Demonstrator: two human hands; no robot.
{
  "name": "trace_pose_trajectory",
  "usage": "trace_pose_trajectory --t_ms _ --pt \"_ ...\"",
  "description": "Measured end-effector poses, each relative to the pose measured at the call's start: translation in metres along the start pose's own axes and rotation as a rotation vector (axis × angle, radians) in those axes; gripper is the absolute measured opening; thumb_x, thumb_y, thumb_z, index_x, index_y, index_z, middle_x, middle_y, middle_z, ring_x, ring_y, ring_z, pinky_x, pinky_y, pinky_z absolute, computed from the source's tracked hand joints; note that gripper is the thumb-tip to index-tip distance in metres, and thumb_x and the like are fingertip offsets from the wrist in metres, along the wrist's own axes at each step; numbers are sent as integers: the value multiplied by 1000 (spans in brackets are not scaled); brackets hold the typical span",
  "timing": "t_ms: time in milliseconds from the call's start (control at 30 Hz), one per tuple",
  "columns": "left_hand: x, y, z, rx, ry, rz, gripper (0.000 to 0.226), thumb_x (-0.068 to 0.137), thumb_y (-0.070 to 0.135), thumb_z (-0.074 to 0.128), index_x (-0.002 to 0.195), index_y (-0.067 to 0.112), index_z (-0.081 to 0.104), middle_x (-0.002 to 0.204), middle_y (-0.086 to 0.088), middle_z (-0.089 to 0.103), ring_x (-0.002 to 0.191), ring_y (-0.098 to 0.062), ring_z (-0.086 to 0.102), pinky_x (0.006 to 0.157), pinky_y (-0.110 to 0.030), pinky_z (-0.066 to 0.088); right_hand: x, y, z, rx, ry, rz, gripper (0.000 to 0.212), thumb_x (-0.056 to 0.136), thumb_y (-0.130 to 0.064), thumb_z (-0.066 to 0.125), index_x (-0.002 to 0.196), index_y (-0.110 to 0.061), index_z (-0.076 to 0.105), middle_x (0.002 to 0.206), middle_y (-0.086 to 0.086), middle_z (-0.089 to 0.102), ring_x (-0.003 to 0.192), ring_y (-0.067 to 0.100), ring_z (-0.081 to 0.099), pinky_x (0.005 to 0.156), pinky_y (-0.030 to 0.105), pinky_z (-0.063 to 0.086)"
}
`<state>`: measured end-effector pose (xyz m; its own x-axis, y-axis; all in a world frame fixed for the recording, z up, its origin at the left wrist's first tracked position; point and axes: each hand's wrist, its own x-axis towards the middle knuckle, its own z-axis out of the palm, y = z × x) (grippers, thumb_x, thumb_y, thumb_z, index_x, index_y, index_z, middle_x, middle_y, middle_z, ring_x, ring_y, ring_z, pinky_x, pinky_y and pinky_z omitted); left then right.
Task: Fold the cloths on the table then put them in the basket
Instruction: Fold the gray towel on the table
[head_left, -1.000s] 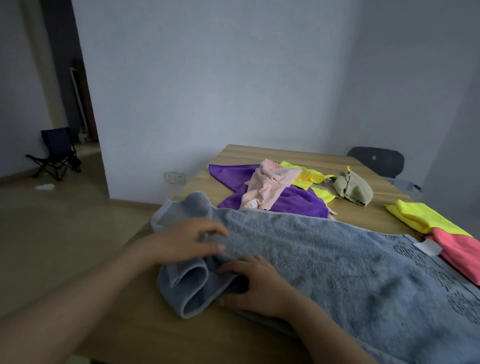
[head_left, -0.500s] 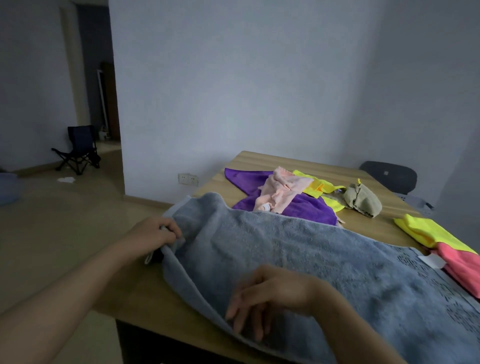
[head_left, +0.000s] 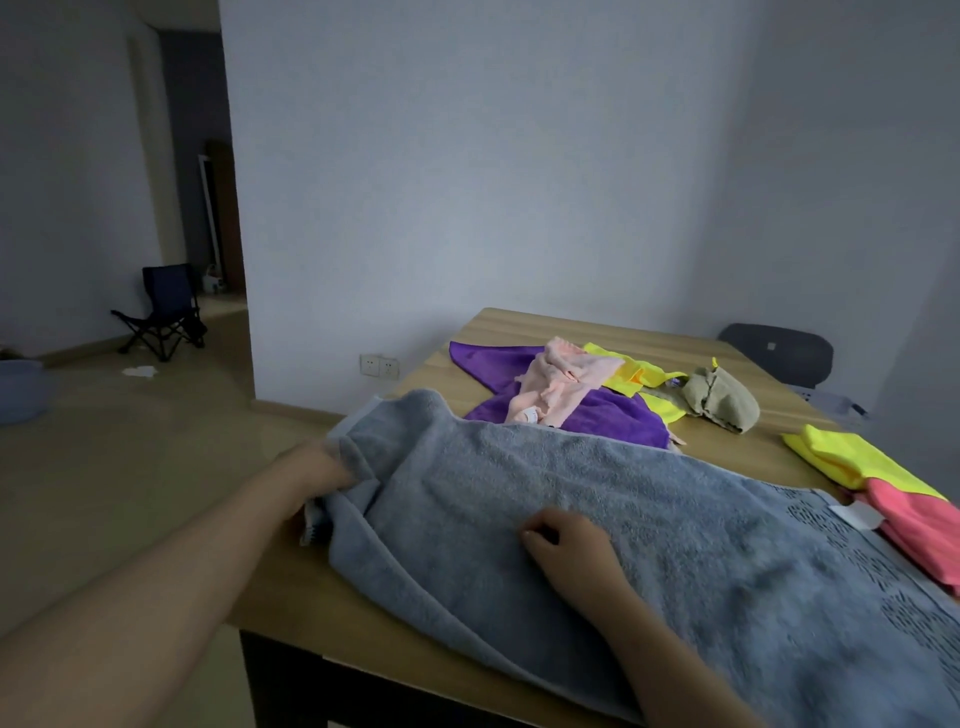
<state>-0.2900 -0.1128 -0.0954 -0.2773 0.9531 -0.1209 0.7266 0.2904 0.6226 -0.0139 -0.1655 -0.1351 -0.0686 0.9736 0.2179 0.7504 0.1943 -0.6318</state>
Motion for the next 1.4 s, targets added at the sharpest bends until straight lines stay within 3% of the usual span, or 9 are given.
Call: trace_pose_trajectory --t_ms 233,467,600,700,767,933,1000,1200,1400 --pt "3 12 11 -128 -155 84 36 83 -7 54 106 20 60 106 -5 42 90 -19 44 80 -26 38 0 3 2 -13 13 -43 13 87 -18 56 86 -18 69 76 -12 58 72 4 50 60 16 33" --pt "-3 33 14 -199 84 221 36 80 -3 56 104 23 55 105 -5 52 91 -22 51 78 -30 46 5 4 -1 243 17 64 15 88 -15 58 99 -22 65 84 -12 61 78 4 55 62 2 36" --pt "-16 70 11 14 194 388 39 84 4 46 117 24 54 121 -7 56 107 -29 54 91 -40 48 2 2 -21 598 112 196 23 88 -9 58 109 -18 60 93 1 66 76 14 60 73 27 48" --pt "-38 115 20 -46 200 501 37 88 10 46 122 24 53 128 -4 57 116 -26 52 98 -37 43 -3 7 -46 744 156 240 21 89 -8 56 105 -22 58 96 7 66 72 16 60 62 25 49" --pt "-58 145 34 -182 95 592 37 86 7 51 118 25 55 126 -2 58 112 -19 54 96 -34 45 -6 16 -66 810 215 266 22 89 -8 55 105 -24 55 94 7 66 70 16 60 59 25 48" --pt "-89 181 82 -278 -721 679 61 85 9 65 131 39 39 133 5 43 117 -15 50 77 -19 50 -12 49 -104 935 330 403 14 93 -11 48 105 -17 55 89 10 63 69 22 59 59 30 47" --pt "-86 181 101 -348 -742 661 37 89 18 61 117 38 47 119 10 48 105 -7 55 72 -17 51 -14 62 -110 890 334 455 13 95 -14 47 106 -13 55 87 10 61 67 23 58 58 32 47" --pt "-51 140 130 -119 9 674 19 89 13 55 92 29 65 100 7 66 92 -11 60 87 -30 49 -10 74 -98 342 208 370 31 85 -23 60 115 -19 57 91 -9 59 91 17 58 82 32 45" --pt "-40 111 139 405 -179 658 65 74 61 58 132 37 39 140 13 38 131 -15 35 107 -44 30 -2 68 -84 -195 -28 291 61 76 -36 63 132 -26 40 126 2 55 118 24 50 94 34 43"
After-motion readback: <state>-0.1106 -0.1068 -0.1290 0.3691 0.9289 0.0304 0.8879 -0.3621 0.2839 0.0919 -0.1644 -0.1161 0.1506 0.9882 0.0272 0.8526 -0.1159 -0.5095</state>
